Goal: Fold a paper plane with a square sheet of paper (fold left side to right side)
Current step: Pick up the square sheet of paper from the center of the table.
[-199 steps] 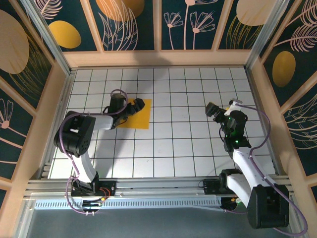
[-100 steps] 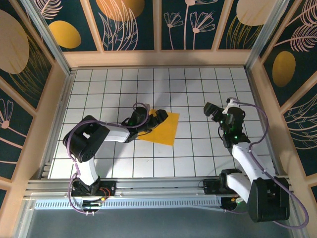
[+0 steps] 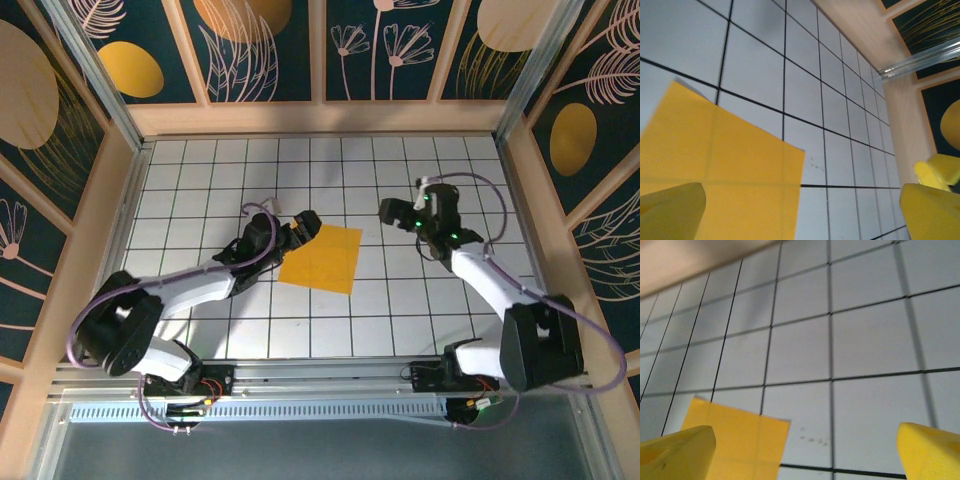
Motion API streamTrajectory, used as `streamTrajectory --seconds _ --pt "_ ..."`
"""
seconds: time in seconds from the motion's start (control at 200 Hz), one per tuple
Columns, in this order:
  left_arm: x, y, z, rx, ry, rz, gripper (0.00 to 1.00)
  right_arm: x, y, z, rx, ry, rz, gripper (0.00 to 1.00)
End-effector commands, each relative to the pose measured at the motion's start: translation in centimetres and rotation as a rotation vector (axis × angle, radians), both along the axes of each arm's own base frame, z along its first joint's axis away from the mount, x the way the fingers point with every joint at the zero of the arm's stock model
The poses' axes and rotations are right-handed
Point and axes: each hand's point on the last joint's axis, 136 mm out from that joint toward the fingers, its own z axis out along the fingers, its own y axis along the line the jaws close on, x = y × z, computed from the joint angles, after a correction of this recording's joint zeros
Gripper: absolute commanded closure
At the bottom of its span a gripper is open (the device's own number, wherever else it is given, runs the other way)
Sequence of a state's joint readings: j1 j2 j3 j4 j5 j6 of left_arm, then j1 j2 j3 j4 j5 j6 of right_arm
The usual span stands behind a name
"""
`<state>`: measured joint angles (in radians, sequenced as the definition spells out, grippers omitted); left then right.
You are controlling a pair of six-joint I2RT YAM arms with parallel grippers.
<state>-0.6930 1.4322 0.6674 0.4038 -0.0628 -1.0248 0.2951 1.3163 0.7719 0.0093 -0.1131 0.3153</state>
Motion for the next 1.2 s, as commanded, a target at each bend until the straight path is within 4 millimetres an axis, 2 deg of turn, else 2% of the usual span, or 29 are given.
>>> streamTrajectory --seconds 0.0,0.175,0.37,0.53,0.686,0.851,1.001,1.196 --pt "-1.8 3.1 -3.4 0.248 0.02 -0.032 0.01 -0.4 3.1 -2.5 -0.073 0.104 0.069 0.05" --pt "-4.3 2.1 -5.6 0.275 0.077 -0.193 0.05 0.0 7.9 -6.5 -0.196 0.216 0.144 0.04" --pt "-5.1 0.2 -9.3 0.291 0.2 -0.307 0.26 0.7 11.1 -9.5 -0.299 0.267 0.187 0.04" --pt "-5.0 -0.6 -11.6 0.303 0.272 -0.332 0.4 0.8 11.5 -11.1 -0.351 0.297 0.183 0.04" --pt "-5.1 -0.1 -12.8 0.328 0.305 -0.314 0.43 0.2 11.1 -12.5 -0.364 0.335 0.181 0.04" --pt "-5.2 0.1 -13.0 0.331 0.317 -0.304 0.44 -1.1 11.4 -13.7 -0.346 0.386 0.21 0.04" --pt "-5.0 -0.1 -12.9 0.324 0.314 -0.3 0.44 -2.0 12.5 -13.6 -0.301 0.41 0.254 0.07" --pt "-4.8 -0.4 -12.4 0.296 0.302 -0.299 0.46 -2.5 13.9 -12.2 -0.268 0.397 0.294 0.1"
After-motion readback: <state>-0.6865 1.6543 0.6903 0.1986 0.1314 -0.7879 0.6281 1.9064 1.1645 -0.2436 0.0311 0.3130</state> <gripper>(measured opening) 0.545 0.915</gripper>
